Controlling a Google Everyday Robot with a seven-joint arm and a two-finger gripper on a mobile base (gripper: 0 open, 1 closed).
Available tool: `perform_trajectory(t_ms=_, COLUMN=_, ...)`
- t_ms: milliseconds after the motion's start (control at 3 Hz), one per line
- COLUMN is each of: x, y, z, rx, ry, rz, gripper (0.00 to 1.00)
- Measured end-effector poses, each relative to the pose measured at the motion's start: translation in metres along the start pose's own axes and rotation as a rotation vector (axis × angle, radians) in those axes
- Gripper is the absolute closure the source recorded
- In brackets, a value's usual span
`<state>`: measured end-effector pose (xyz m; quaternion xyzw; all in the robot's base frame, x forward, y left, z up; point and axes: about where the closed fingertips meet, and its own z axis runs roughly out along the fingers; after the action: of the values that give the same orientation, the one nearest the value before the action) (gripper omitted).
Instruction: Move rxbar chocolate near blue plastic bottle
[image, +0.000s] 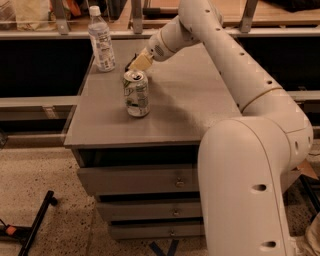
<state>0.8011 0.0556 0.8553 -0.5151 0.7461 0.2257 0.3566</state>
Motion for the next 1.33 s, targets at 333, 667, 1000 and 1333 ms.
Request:
perform_trajectory(t_ms=333, x=-0.009, y=0.003, z=0.007, rx=0.0, ry=0.006, rz=-0.013, gripper=1.0)
perform_trajectory(t_ms=667, x=-0.016, y=0.001, z=0.013, rx=0.011, ry=0.0, rz=-0.008, gripper=1.0)
perform_trajectory(t_ms=1000, x=-0.024, y=-0.002, z=0.017, rx=0.032, ry=-0.035, rz=0.02, gripper=1.0)
perform_trajectory(t_ms=1333, x=-0.031, y=0.0, z=0.023, rx=0.034, ry=-0.055, rz=0.032, gripper=1.0)
